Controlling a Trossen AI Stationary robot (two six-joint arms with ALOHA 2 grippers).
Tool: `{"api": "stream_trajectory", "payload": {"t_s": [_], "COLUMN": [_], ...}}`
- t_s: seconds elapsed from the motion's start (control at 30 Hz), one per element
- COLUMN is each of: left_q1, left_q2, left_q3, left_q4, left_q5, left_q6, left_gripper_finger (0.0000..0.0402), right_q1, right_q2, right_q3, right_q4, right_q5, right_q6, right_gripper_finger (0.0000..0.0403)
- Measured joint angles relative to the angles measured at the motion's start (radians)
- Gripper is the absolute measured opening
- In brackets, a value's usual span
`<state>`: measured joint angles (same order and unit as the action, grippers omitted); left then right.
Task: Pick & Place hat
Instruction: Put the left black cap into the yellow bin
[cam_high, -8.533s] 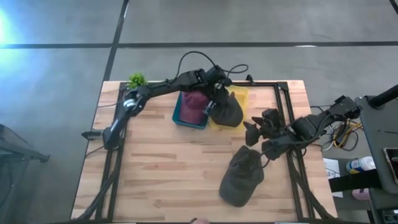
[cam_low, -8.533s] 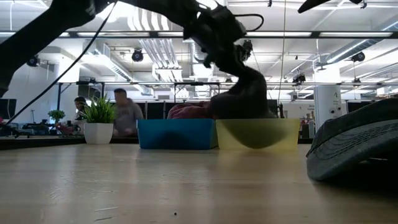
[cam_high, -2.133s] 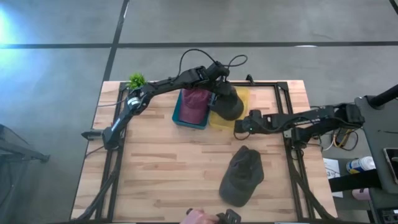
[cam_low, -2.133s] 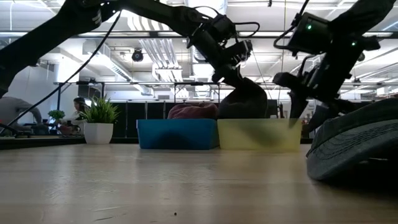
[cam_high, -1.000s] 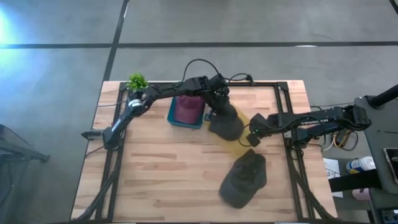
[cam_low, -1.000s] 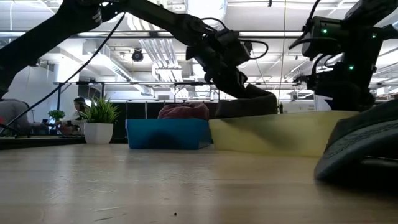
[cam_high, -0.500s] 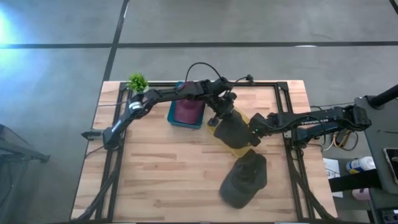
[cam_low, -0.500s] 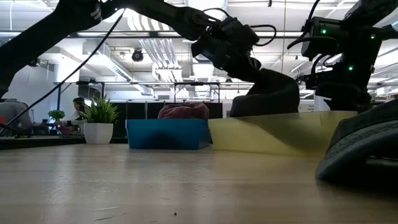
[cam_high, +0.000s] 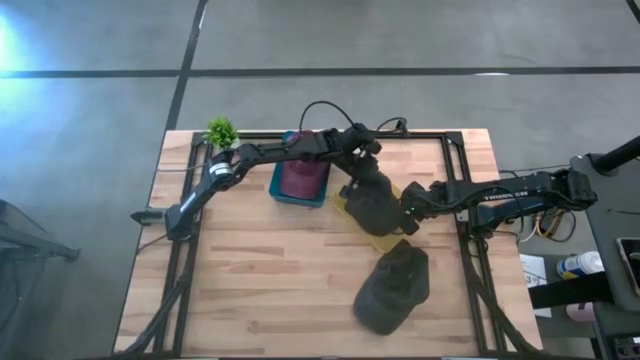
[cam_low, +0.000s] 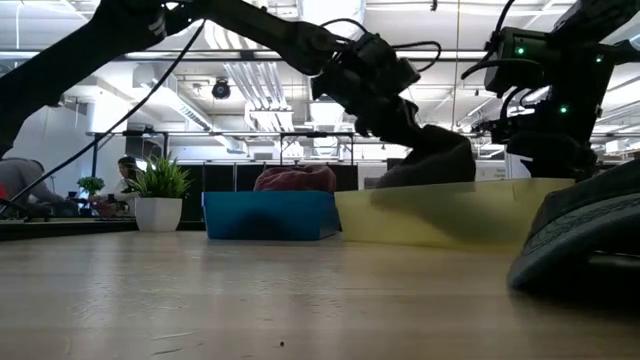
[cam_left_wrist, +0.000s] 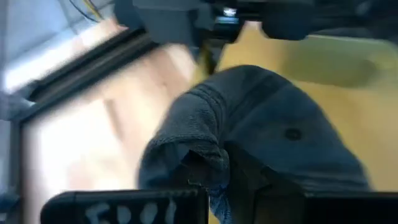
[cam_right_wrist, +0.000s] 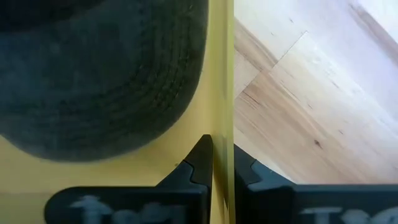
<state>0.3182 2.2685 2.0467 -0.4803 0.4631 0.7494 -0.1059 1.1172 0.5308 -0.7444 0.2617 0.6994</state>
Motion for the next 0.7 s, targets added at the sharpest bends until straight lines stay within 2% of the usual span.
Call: {"api": "stream_trajectory", "payload": {"t_s": [0.2, 0.3, 0.4, 0.5, 0.7], "left_q1": [-0.002, -0.002, 0.000, 0.005, 0.006], "left_q2": [0.001, 0.001, 0.001, 0.001, -0.001], "left_q3": [-0.007, -0.004, -0.005, -0.004, -0.004], "left_q4": [-0.173, -0.220, -0.229, -0.230, -0.235], "left_q5": [0.052, 0.046, 0.039, 0.040, 0.018], "left_q6": [-0.169, -0.256, -0.405, -0.519, -0.593], "left_gripper_finger": [0.0030, 0.0030, 0.0030, 0.0038, 0.0085], "right_q1": [0.000, 0.001, 0.001, 0.001, 0.001], "right_q2": [0.000, 0.000, 0.000, 0.000, -0.001], "right_q3": [0.000, 0.000, 0.000, 0.000, 0.000], "right_q4": [0.003, 0.003, 0.013, 0.035, 0.042], "right_q5": [-0.052, -0.057, -0.053, -0.050, -0.050], "right_q6": [0.013, 0.040, 0.050, 0.039, 0.023], "right_gripper_finger": [0.0009, 0.0009, 0.0014, 0.0035, 0.0109]}}
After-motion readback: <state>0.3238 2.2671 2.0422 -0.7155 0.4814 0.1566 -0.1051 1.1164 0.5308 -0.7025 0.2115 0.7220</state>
